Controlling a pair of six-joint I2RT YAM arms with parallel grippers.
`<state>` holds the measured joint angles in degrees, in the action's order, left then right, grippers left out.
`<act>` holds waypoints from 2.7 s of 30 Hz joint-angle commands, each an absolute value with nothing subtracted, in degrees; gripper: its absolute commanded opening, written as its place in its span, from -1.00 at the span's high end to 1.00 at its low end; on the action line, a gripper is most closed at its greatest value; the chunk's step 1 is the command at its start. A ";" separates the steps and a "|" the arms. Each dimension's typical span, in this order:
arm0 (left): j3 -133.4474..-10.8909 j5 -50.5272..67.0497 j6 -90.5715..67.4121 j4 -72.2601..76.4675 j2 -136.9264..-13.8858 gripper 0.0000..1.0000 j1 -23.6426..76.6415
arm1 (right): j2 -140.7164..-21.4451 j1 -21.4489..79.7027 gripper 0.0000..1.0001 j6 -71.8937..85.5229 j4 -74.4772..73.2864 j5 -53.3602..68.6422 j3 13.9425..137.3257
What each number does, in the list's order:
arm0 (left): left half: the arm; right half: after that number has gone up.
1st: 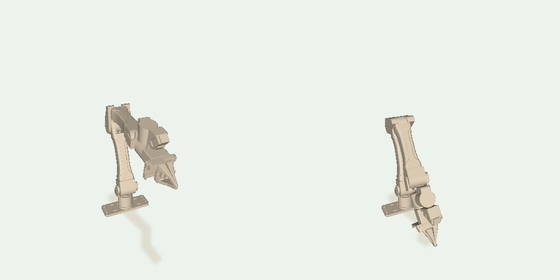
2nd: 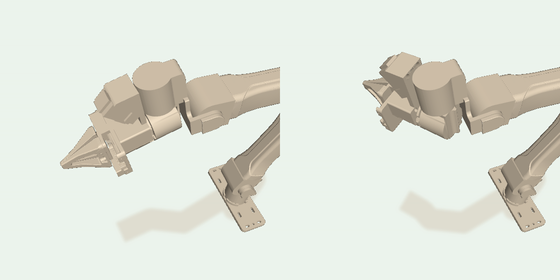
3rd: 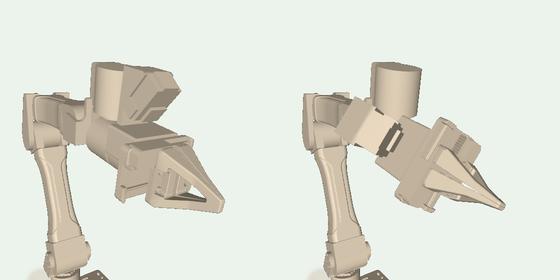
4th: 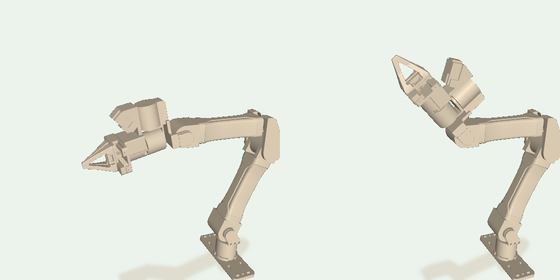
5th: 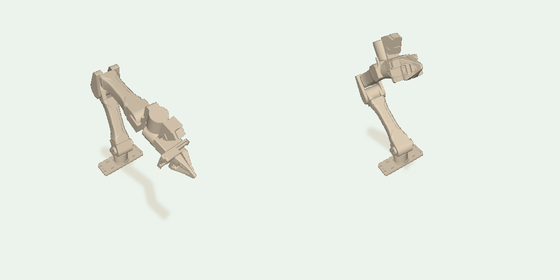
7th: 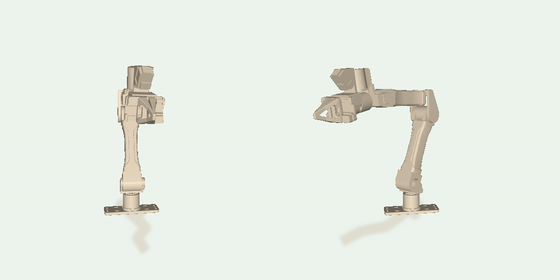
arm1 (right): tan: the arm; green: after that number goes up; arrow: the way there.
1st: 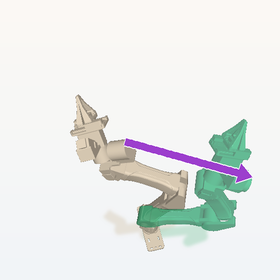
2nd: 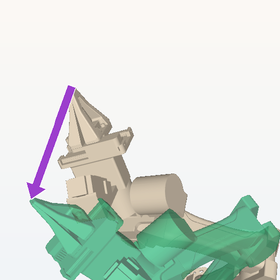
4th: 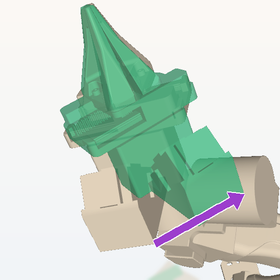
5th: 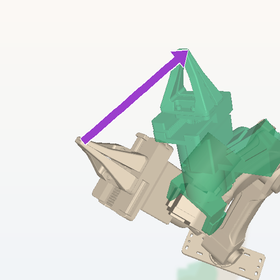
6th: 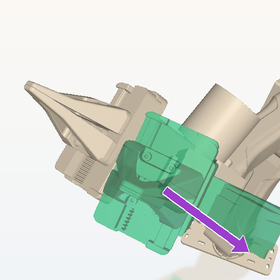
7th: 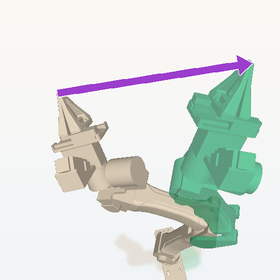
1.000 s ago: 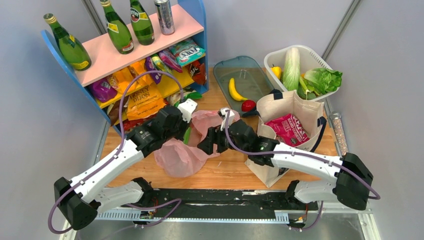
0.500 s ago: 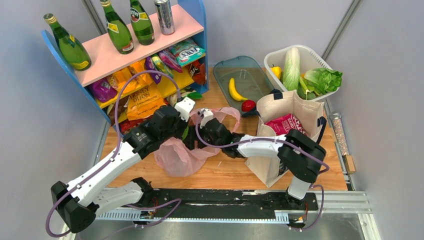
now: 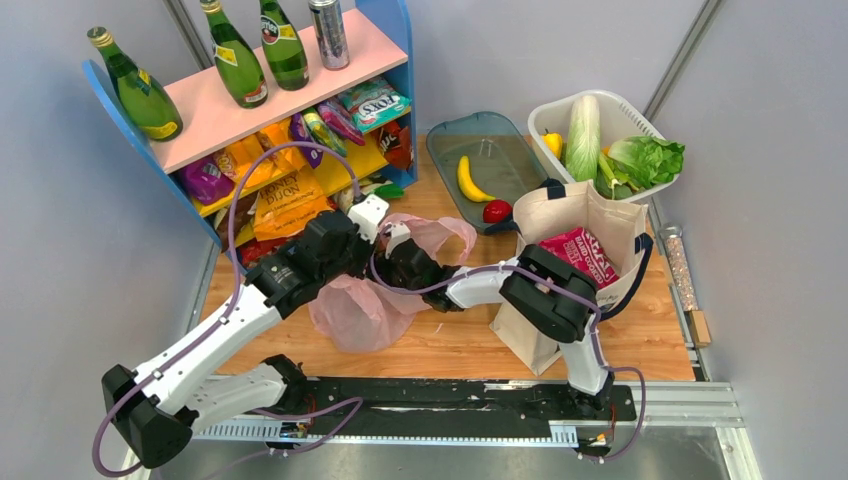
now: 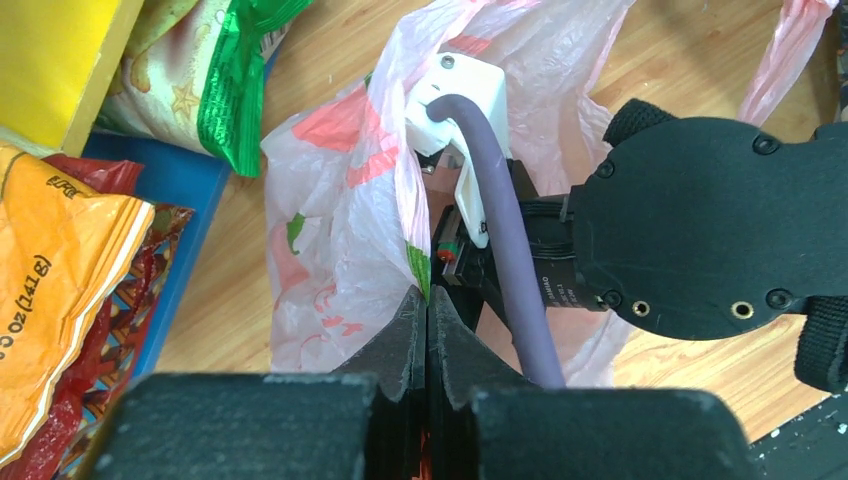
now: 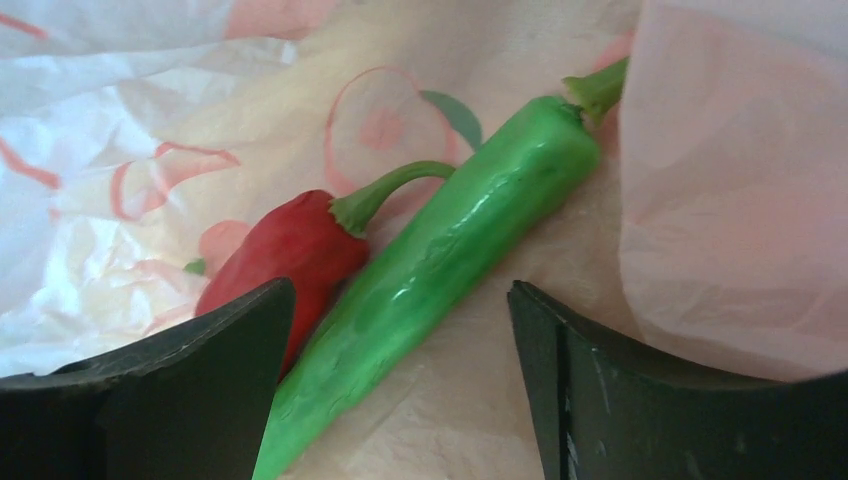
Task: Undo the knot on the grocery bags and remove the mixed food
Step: Pick up the fake vegetable from the takeout bag.
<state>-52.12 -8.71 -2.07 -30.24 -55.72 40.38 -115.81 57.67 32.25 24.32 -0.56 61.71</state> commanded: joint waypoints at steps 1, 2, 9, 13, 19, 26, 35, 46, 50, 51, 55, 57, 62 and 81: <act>-52.05 -7.37 -1.98 -27.35 -54.01 1.00 40.43 | -118.09 58.01 -0.66 28.13 23.16 -8.28 63.80; -52.04 -7.58 -2.00 -27.25 -53.85 1.00 40.43 | -118.46 58.23 -0.66 27.59 21.67 -10.48 64.12; -51.57 -9.98 -2.02 -27.25 -51.76 1.00 40.43 | -121.22 59.59 -0.58 24.20 9.88 -25.74 68.07; -51.17 -10.93 -2.10 -27.43 -50.74 1.00 40.35 | -120.28 59.68 -0.38 23.83 6.89 -29.74 66.74; -50.89 -10.76 -2.04 -27.85 -50.37 1.00 40.41 | -117.70 59.34 0.06 25.08 4.77 -30.63 63.67; -50.65 -9.49 -1.39 -27.93 -51.60 1.00 40.35 | -110.58 58.97 0.78 25.42 8.97 -22.71 60.19; -51.25 -14.36 -1.11 -29.89 -55.35 1.00 40.34 | -97.25 59.11 1.00 22.36 24.32 -13.98 48.81; -51.53 -20.22 -2.10 -31.35 -57.83 1.00 39.79 | -83.34 59.28 1.00 21.96 45.09 -2.58 32.97; -51.45 -22.58 -2.57 -31.34 -57.08 1.00 39.25 | -81.35 59.54 1.00 21.62 45.62 -1.31 31.93; -51.39 -24.41 -2.65 -31.63 -56.84 1.00 38.77 | -80.75 59.58 1.00 22.19 45.08 -2.14 31.64; -51.31 -27.15 -3.80 -32.69 -55.72 1.00 36.46 | -77.65 59.59 1.00 22.21 44.73 -3.35 29.84; -51.34 -27.05 -3.94 -32.62 -54.95 1.00 35.73 | -76.48 59.59 1.00 21.78 44.86 -2.18 29.34; -51.22 -23.00 -3.21 -31.74 -54.90 1.00 34.87 | -73.23 59.59 1.00 21.06 45.78 2.89 28.18; -50.32 -6.07 -0.09 -29.20 -54.04 1.00 34.84 | -70.71 59.59 1.00 19.95 49.03 0.02 37.35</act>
